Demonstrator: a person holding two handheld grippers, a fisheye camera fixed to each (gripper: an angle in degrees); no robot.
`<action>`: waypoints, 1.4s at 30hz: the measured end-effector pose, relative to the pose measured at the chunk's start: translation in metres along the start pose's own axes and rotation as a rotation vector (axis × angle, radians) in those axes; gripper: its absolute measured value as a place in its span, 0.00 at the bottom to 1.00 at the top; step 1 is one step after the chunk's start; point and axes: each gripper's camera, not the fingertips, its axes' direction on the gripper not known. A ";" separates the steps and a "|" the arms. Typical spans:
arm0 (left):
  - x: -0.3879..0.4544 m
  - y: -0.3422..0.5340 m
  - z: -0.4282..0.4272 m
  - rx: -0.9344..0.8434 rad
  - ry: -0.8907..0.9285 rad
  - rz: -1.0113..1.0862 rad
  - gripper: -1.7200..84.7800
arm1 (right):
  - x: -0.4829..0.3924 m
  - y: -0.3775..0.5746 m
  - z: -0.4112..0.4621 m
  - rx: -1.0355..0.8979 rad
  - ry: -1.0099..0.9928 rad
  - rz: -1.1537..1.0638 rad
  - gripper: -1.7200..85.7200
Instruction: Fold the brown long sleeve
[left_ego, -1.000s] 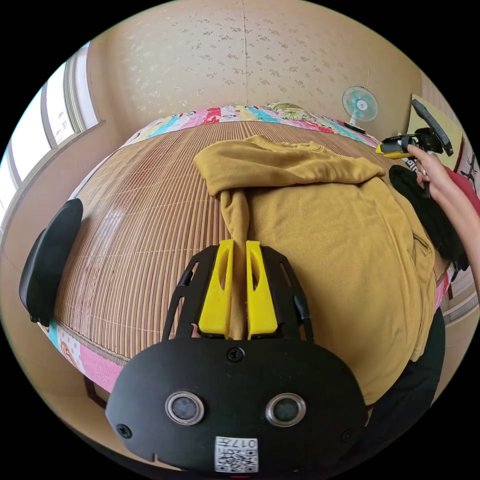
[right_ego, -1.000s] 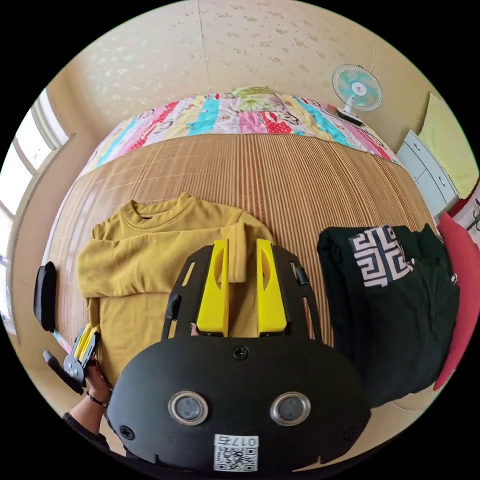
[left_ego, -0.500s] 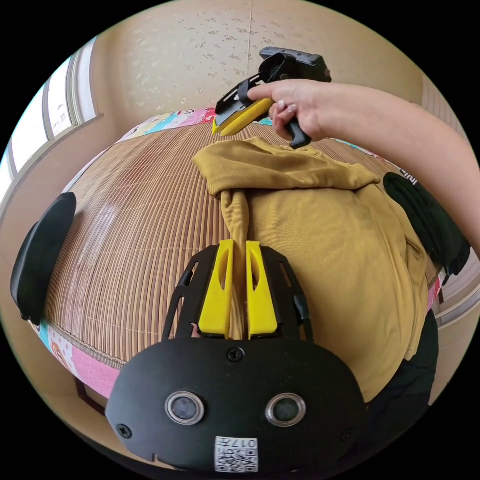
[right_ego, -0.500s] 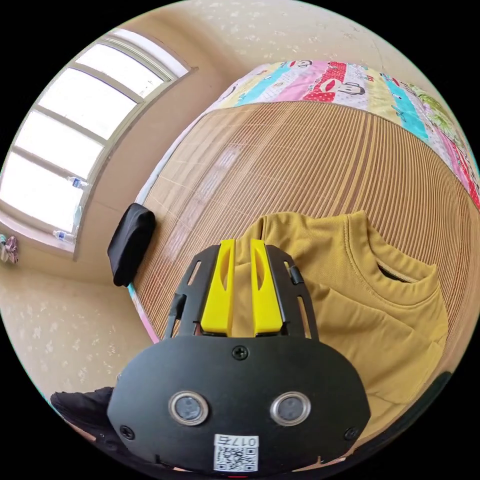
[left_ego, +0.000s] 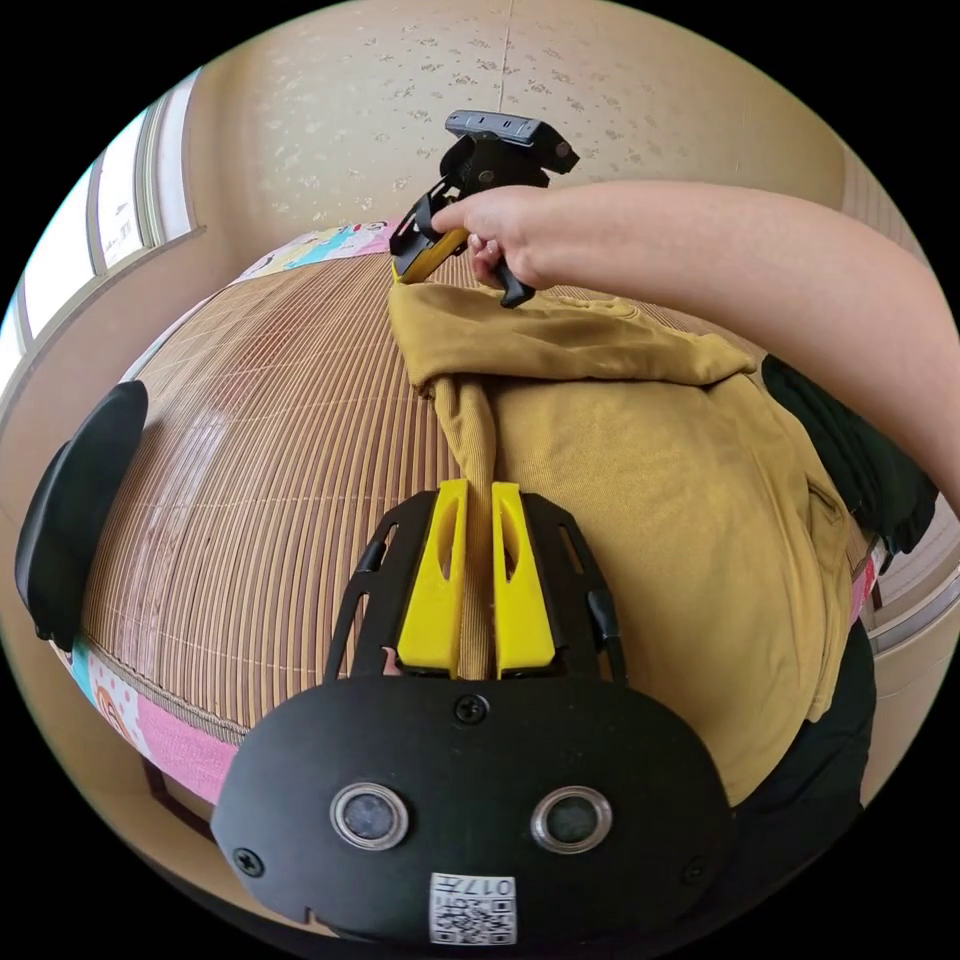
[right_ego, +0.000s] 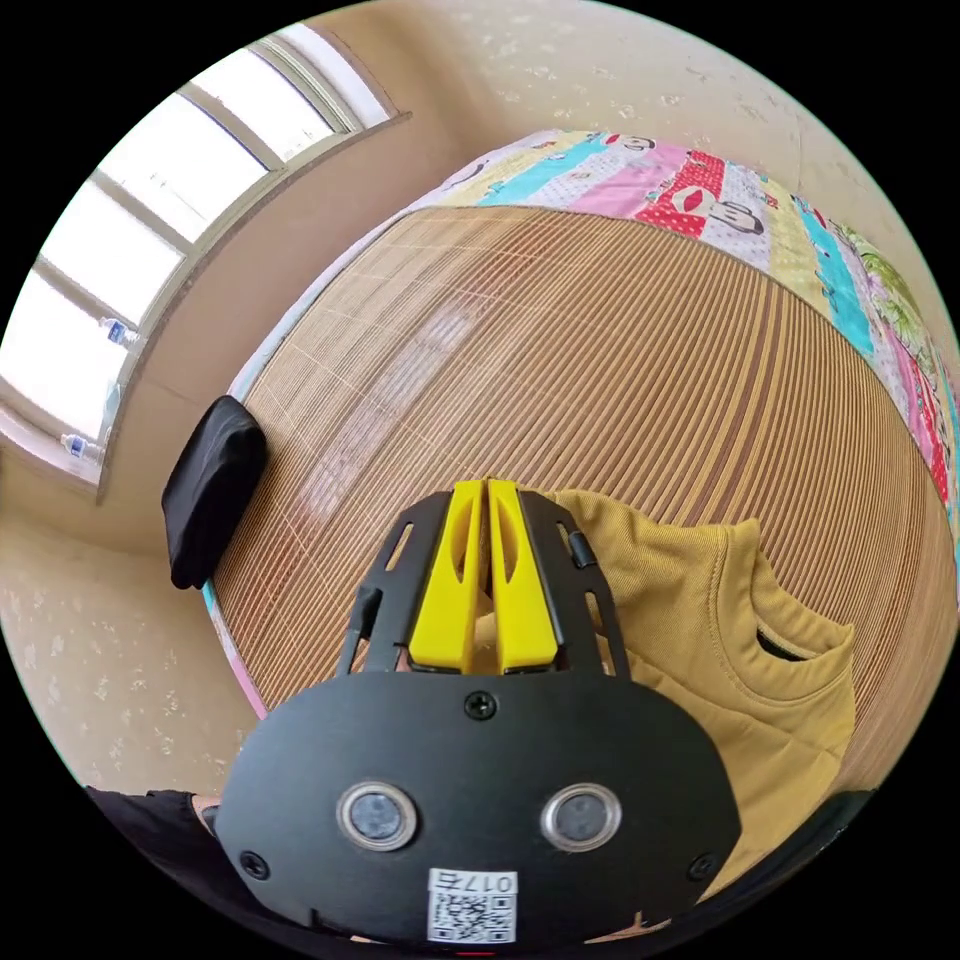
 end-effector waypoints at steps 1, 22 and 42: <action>-0.001 0.000 -0.001 0.000 -0.002 0.001 0.08 | -0.009 -0.005 0.000 0.029 0.022 -0.014 0.03; -0.015 -0.006 -0.012 -0.001 -0.024 0.012 0.08 | 0.128 0.267 -0.212 0.305 0.392 0.420 0.12; -0.019 -0.009 -0.016 -0.005 -0.042 0.020 0.08 | 0.095 0.295 -0.298 0.241 0.467 0.440 0.11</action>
